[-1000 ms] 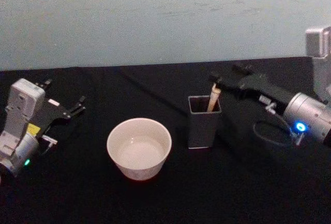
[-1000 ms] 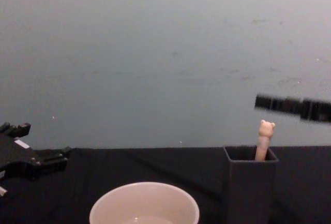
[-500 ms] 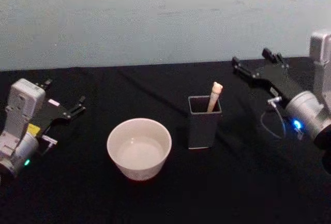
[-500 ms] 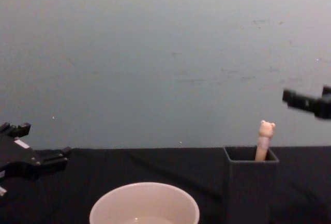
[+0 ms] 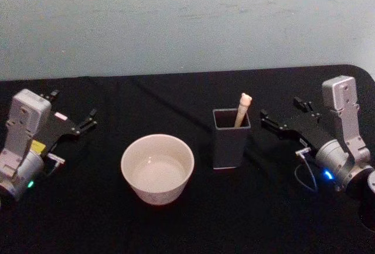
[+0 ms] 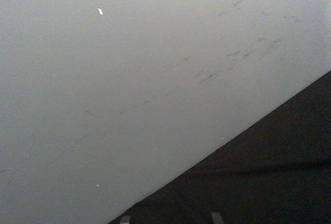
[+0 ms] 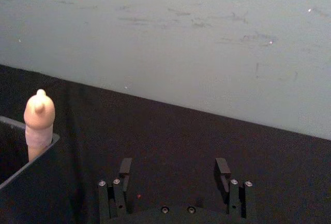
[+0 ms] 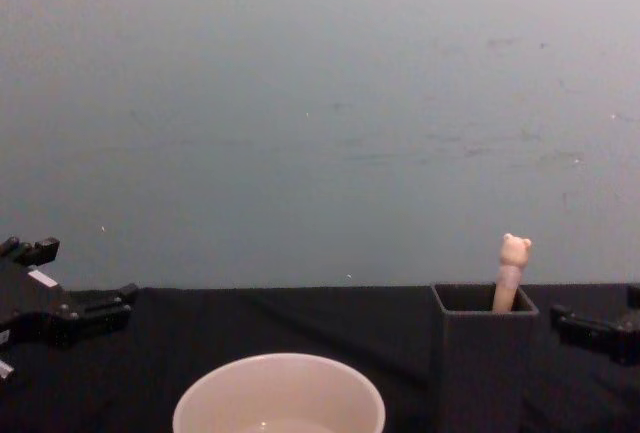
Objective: Pick up the stirring spoon with one hand, stir inside the cup, then place it back in its original position.
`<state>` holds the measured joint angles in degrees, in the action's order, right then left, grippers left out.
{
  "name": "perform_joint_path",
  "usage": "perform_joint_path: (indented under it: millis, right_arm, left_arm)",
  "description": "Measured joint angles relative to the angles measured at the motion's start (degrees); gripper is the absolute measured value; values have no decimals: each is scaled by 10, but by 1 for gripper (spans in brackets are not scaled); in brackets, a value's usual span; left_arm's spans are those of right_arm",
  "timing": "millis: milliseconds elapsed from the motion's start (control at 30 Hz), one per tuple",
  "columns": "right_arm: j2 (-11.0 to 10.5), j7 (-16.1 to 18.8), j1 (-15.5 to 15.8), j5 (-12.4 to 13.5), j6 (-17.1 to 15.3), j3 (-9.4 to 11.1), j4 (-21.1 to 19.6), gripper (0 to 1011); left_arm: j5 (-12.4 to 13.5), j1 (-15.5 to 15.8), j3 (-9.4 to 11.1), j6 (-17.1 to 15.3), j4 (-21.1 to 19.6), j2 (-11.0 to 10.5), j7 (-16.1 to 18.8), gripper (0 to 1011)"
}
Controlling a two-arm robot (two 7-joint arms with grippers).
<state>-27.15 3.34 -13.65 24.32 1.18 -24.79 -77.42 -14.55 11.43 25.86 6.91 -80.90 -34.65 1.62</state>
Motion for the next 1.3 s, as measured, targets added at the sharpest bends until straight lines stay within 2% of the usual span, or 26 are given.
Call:
perform_joint_path:
  millis: [167, 1300]
  right_arm:
    - [6, 6, -2, -2, -4, 4, 7, 1002]
    - [4, 5, -2, -1, -3, 2, 4, 1002]
  left_arm:
    - [0, 0, 0, 0, 0, 0, 0, 1001]
    - [0, 0, 0, 0, 0, 0, 0, 1001]
